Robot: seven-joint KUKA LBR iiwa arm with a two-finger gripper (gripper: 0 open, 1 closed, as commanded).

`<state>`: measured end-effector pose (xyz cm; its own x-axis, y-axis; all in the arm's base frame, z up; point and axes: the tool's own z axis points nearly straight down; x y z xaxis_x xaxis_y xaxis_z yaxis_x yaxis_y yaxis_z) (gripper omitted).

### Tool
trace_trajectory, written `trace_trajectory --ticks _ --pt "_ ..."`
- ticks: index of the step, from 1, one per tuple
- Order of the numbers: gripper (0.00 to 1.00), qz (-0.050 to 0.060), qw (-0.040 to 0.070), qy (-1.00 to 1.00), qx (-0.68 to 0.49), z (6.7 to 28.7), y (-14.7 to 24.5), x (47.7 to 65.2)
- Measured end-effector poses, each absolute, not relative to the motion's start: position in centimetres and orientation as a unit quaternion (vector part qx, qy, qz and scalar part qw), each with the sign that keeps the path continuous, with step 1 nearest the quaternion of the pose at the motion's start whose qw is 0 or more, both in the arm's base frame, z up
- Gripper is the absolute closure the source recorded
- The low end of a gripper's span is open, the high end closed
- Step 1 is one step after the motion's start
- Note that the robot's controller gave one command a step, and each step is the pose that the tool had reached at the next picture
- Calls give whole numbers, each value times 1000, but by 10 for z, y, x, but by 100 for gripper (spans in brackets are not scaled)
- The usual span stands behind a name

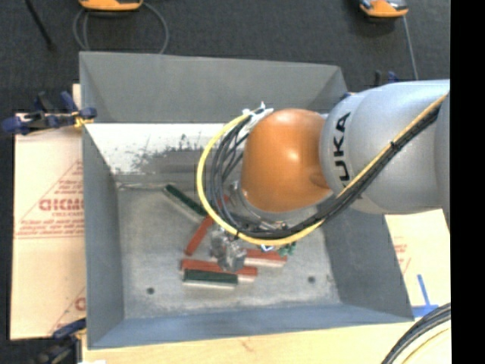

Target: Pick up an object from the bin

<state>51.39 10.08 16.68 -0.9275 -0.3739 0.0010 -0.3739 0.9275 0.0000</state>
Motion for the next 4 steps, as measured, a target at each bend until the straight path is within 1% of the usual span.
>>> trace_trajectory --ticks 1,2,3,4 --pt "0 0 -1 -982 189 168 101 514" --pt "0 0 2 -991 132 77 78 519" --pt "100 -1 -1 -991 131 81 79 521" --pt "100 1 -4 -935 354 222 51 529"
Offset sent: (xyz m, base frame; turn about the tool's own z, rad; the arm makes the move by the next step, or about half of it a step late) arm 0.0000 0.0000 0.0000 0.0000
